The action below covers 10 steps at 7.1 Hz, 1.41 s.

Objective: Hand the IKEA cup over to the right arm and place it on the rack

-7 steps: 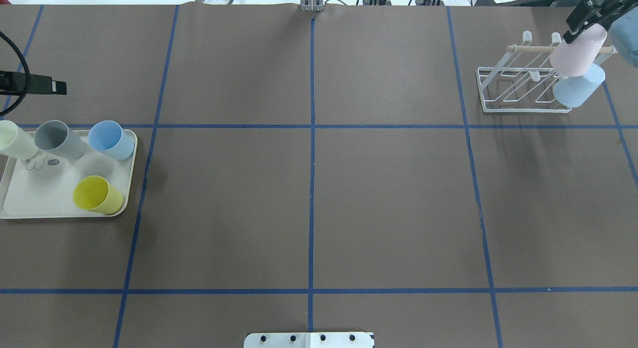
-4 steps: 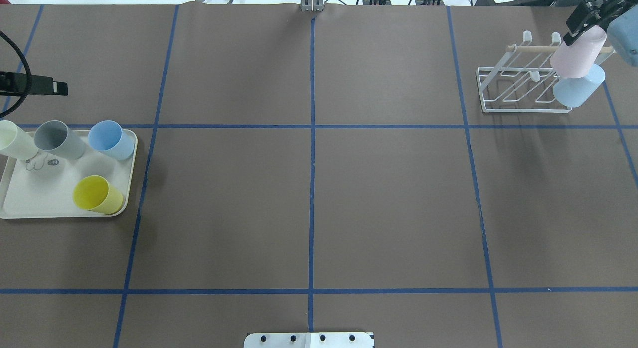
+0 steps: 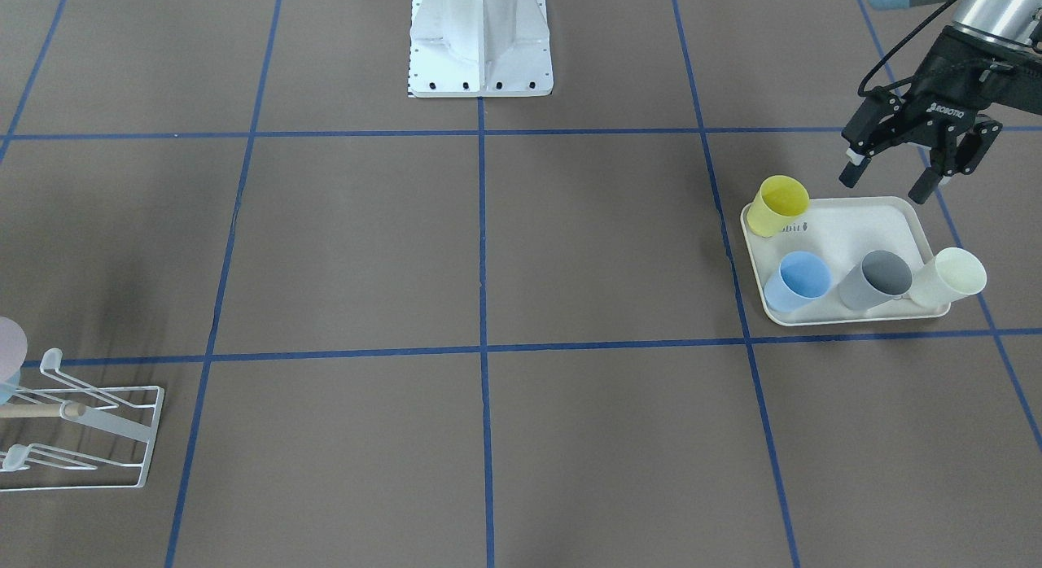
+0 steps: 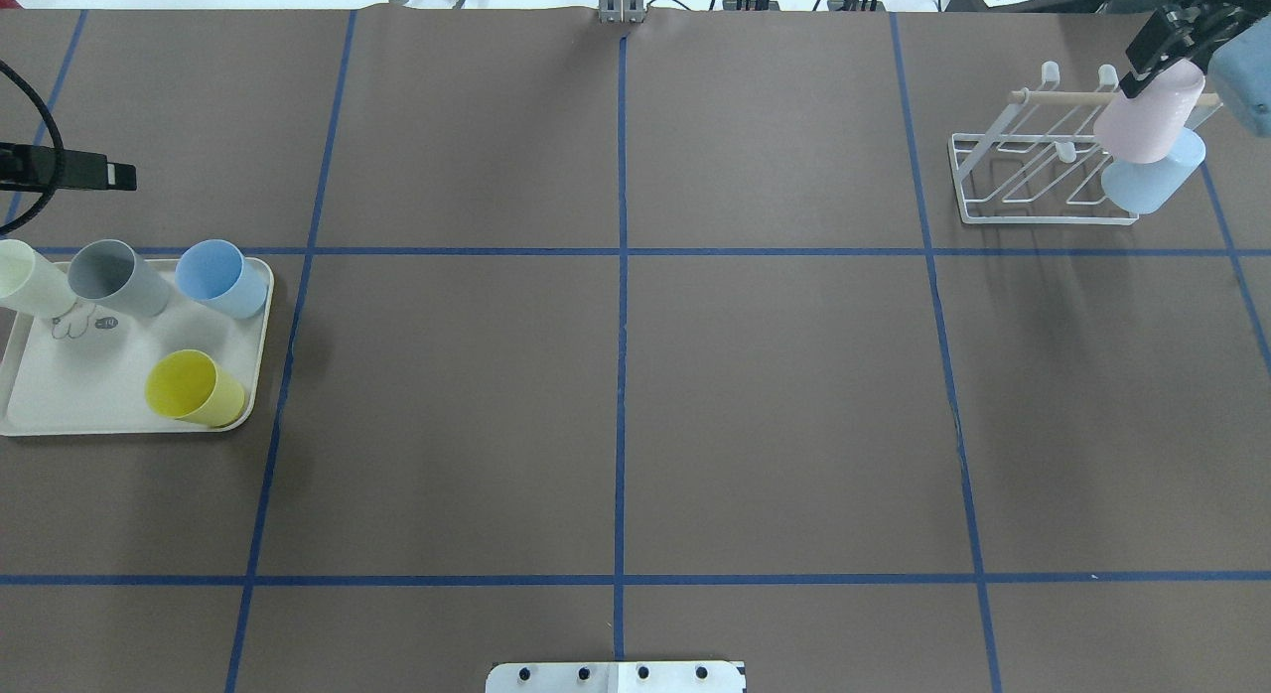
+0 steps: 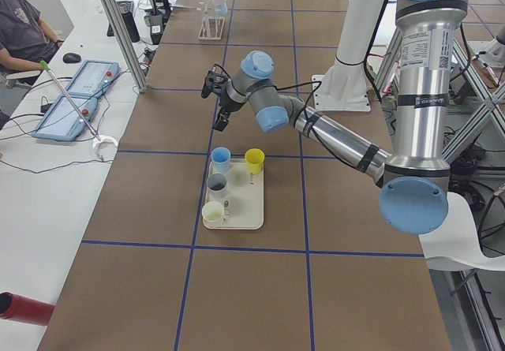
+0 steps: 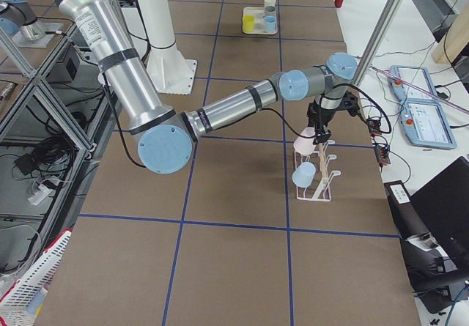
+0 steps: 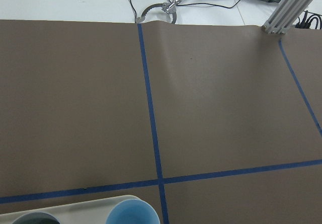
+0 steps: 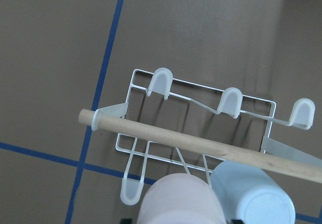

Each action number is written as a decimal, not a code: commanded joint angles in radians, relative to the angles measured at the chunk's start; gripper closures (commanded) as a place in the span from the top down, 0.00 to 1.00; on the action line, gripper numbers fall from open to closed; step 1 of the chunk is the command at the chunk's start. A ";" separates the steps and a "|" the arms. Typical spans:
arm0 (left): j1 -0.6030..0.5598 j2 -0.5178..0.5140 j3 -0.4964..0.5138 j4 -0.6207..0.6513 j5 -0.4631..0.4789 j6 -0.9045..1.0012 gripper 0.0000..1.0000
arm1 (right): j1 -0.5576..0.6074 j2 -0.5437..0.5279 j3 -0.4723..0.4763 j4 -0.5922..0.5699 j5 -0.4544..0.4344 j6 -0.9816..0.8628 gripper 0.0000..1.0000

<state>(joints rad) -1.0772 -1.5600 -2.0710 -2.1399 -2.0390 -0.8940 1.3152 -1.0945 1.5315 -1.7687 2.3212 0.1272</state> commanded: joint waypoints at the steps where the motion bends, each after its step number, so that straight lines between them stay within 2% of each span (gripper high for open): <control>1: 0.000 0.000 0.002 0.000 0.000 0.001 1.00 | -0.002 0.004 -0.014 0.000 0.001 -0.007 0.26; 10: 0.002 -0.005 0.006 0.000 0.000 0.000 1.00 | -0.002 0.005 -0.020 0.002 -0.006 -0.026 0.26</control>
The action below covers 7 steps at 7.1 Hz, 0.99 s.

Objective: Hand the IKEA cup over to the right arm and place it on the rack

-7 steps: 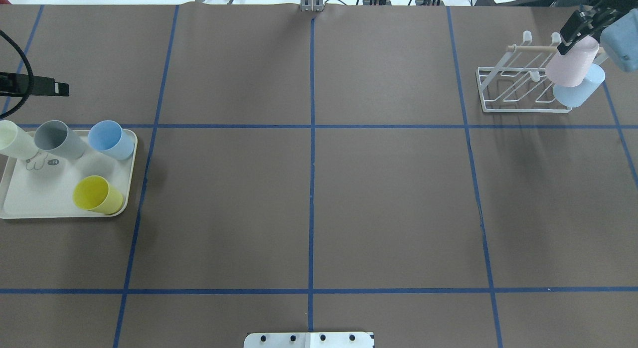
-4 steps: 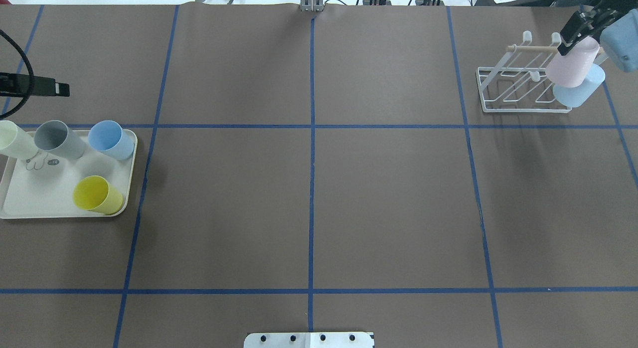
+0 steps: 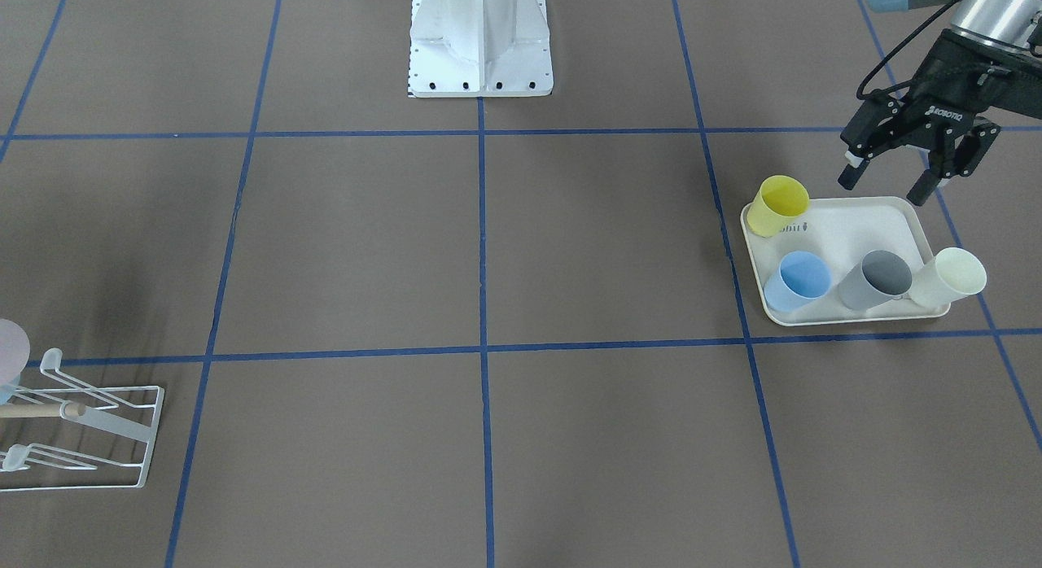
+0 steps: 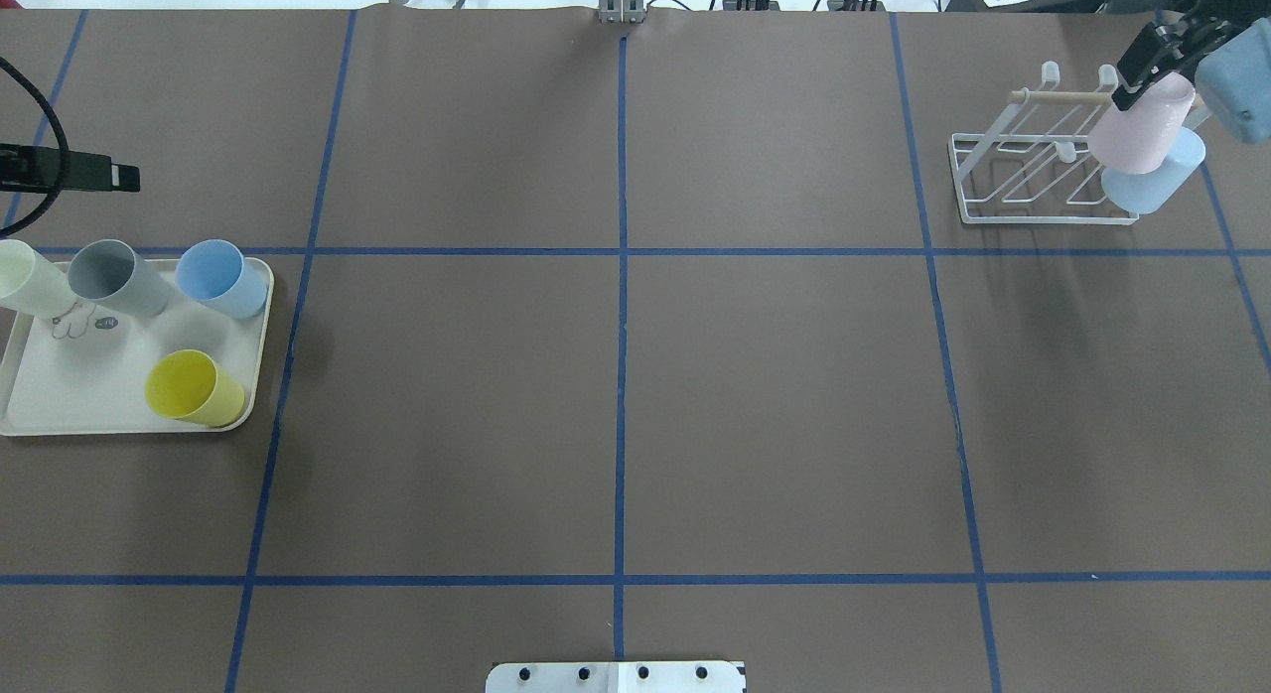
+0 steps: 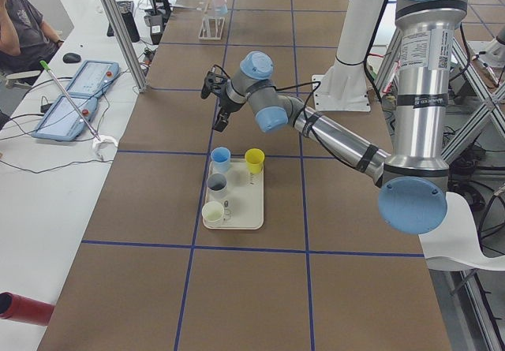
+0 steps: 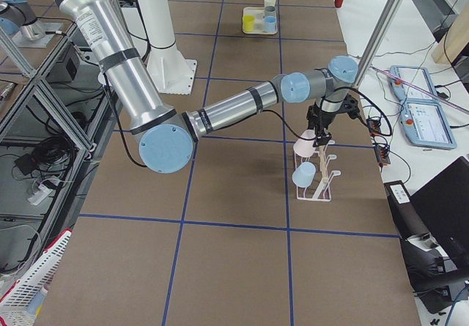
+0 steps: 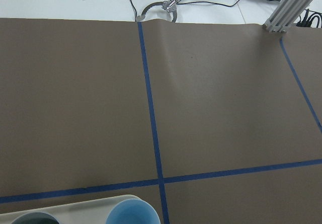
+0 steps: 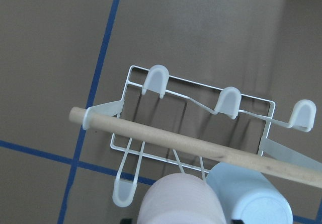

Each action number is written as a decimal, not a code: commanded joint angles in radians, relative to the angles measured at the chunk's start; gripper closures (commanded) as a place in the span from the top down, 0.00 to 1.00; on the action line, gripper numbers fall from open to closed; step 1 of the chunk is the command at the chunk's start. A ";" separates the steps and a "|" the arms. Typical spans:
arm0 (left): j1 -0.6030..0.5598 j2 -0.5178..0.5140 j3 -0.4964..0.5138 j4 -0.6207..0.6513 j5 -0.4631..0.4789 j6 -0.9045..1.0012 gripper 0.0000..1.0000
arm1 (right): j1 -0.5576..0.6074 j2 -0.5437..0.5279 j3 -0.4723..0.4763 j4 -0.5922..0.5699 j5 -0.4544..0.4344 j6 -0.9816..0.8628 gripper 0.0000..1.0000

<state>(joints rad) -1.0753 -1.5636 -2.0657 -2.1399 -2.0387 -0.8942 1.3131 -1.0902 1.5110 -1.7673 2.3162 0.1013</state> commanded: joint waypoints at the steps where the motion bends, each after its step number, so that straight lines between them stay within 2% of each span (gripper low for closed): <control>1: 0.000 -0.001 0.001 0.000 0.000 0.000 1.00 | -0.002 0.001 -0.002 0.000 -0.003 0.000 0.26; 7: 0.000 0.000 -0.001 0.000 0.000 0.000 1.00 | -0.002 0.019 -0.015 0.000 -0.005 0.000 0.26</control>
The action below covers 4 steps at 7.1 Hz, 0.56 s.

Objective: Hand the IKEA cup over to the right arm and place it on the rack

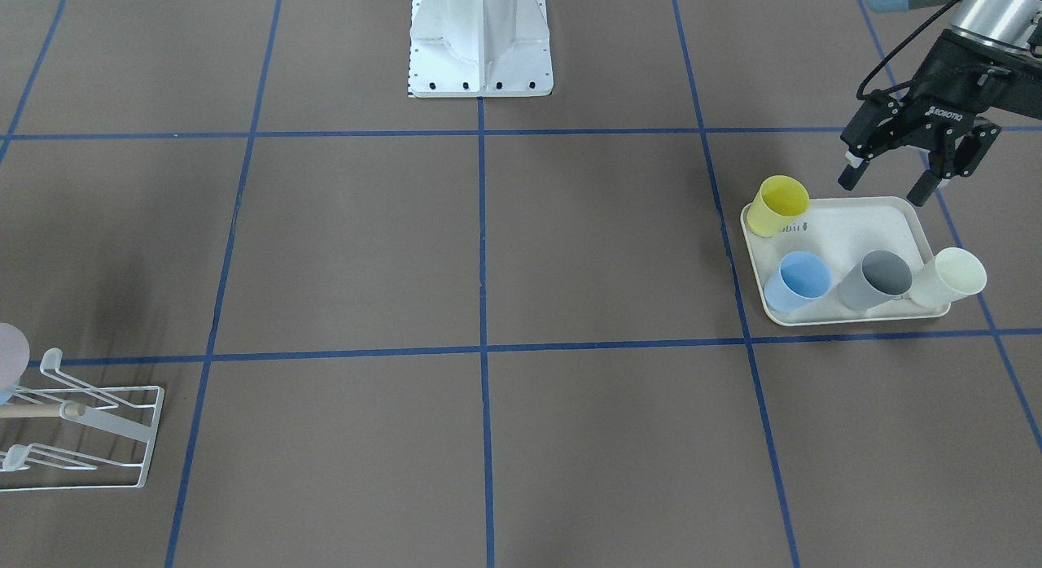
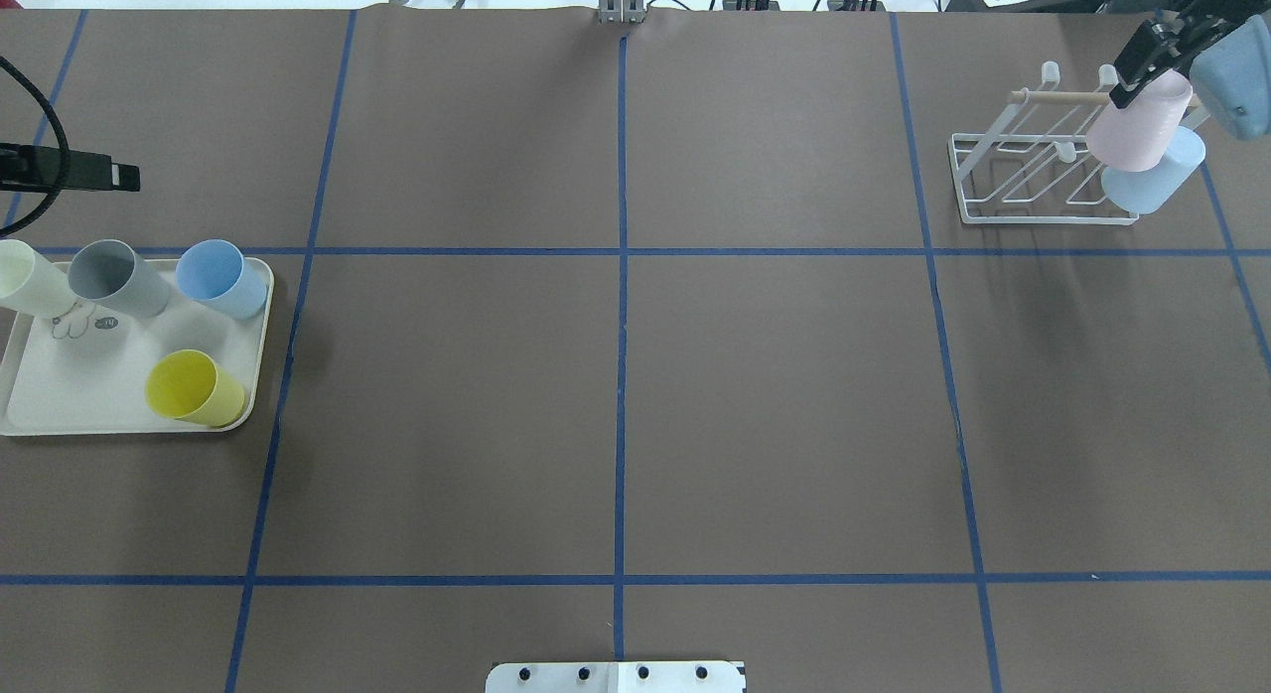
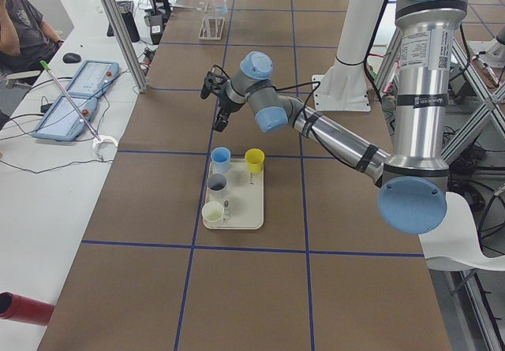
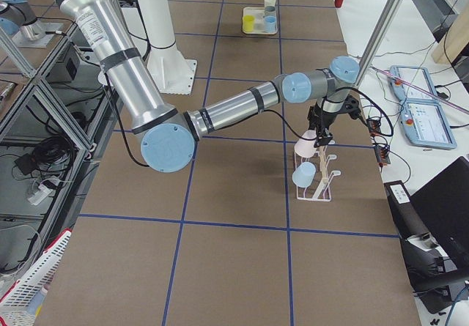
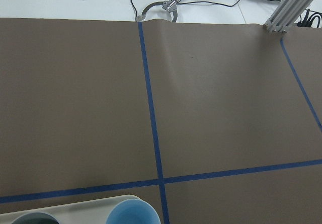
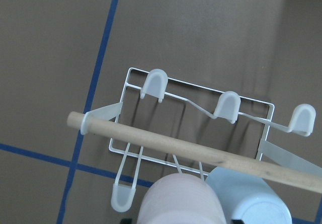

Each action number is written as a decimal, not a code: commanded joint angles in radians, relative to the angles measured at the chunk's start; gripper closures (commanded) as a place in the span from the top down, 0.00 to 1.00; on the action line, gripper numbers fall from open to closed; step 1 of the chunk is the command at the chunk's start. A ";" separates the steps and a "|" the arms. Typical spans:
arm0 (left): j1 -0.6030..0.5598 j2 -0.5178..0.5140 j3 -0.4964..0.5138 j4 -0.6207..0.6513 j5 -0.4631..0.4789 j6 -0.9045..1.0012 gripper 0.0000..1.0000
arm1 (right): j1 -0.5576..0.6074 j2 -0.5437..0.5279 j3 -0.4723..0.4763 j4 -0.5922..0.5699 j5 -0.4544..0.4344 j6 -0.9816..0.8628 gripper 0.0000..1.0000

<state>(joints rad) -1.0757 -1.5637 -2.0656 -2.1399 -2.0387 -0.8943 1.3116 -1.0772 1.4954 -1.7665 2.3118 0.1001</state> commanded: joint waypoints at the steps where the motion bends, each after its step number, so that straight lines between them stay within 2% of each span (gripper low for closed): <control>1: -0.001 0.002 -0.001 0.000 0.000 0.000 1.00 | 0.000 0.006 -0.001 -0.001 -0.002 0.001 0.26; 4: 0.000 0.004 -0.001 0.000 0.000 -0.006 1.00 | -0.002 0.008 -0.017 0.001 -0.002 0.001 0.26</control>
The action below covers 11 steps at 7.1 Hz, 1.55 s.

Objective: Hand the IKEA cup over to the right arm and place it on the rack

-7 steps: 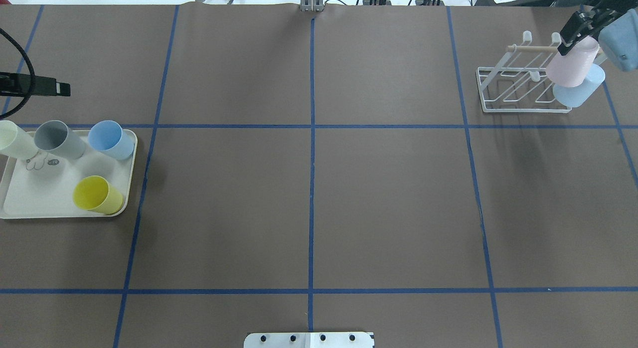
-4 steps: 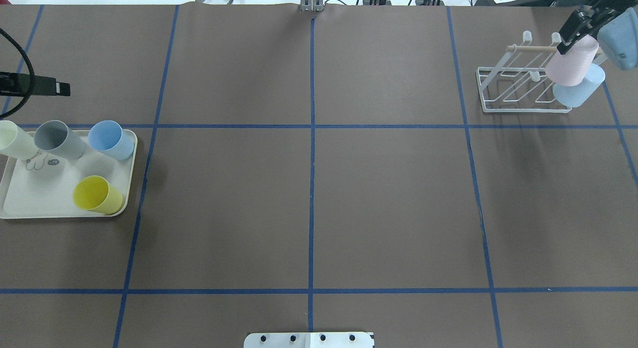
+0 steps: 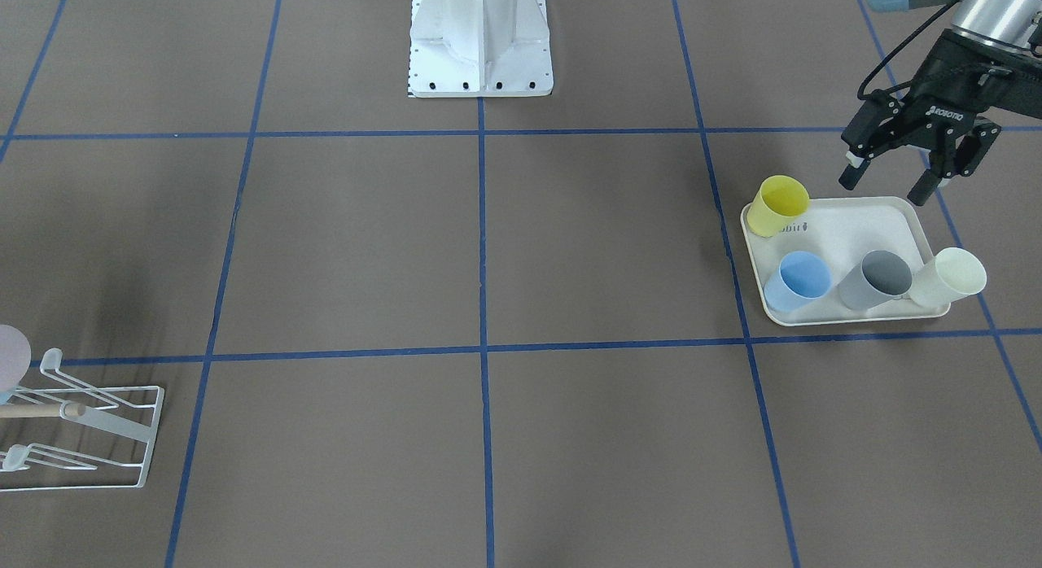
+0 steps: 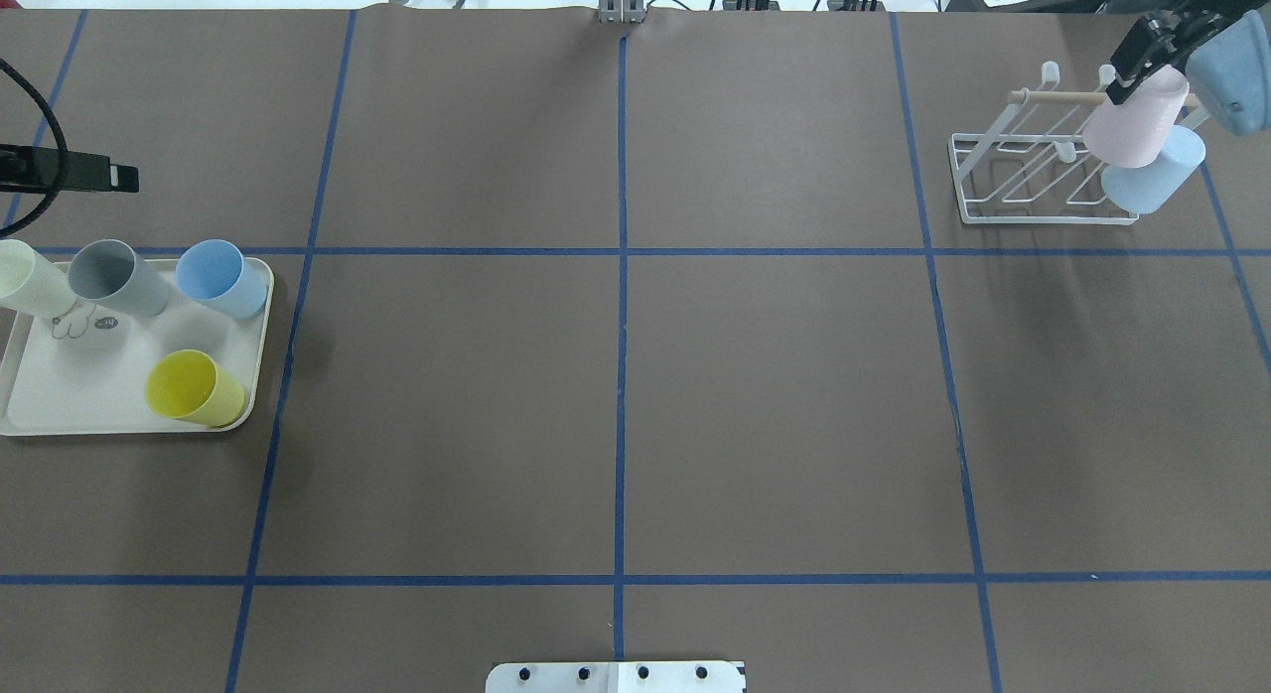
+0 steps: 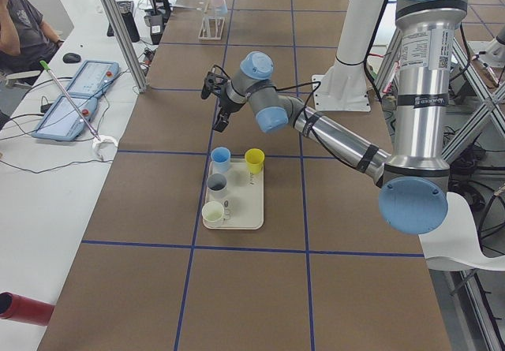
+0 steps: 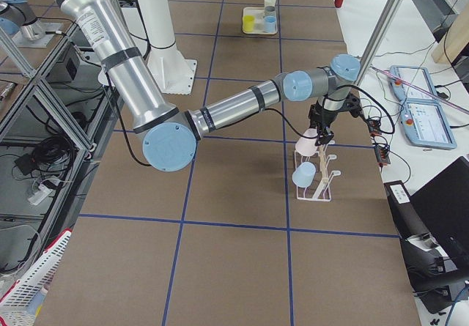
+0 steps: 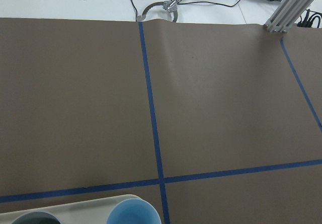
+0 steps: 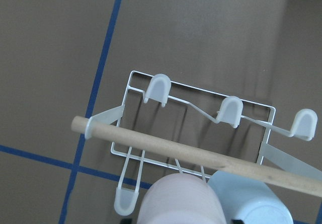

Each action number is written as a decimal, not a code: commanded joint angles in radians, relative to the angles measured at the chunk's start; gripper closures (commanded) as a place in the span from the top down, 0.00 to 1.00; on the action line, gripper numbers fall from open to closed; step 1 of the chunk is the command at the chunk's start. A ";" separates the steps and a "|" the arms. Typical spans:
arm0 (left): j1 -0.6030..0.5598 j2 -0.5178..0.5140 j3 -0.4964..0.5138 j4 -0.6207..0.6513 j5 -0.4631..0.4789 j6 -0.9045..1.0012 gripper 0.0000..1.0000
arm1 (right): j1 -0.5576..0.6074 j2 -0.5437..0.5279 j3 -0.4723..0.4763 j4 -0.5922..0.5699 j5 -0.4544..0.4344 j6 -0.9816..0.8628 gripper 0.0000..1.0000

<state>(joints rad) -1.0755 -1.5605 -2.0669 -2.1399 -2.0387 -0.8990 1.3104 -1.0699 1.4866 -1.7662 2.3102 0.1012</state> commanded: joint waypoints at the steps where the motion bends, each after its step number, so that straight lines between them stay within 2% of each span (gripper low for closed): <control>1: 0.000 0.000 0.002 0.000 0.000 -0.001 1.00 | 0.000 0.001 -0.009 0.001 0.000 0.000 0.26; 4: 0.000 0.000 0.002 0.000 0.002 -0.001 1.00 | -0.011 0.001 -0.019 0.001 -0.002 0.002 0.26; 7: 0.002 -0.003 0.002 0.000 0.002 -0.001 1.00 | -0.013 0.001 -0.069 0.080 -0.009 0.002 0.26; 11: 0.002 -0.001 0.002 0.000 0.002 -0.001 1.00 | -0.026 -0.001 -0.078 0.088 -0.009 0.009 0.26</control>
<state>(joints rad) -1.0738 -1.5629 -2.0657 -2.1399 -2.0371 -0.9004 1.2881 -1.0691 1.4136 -1.6805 2.3010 0.1102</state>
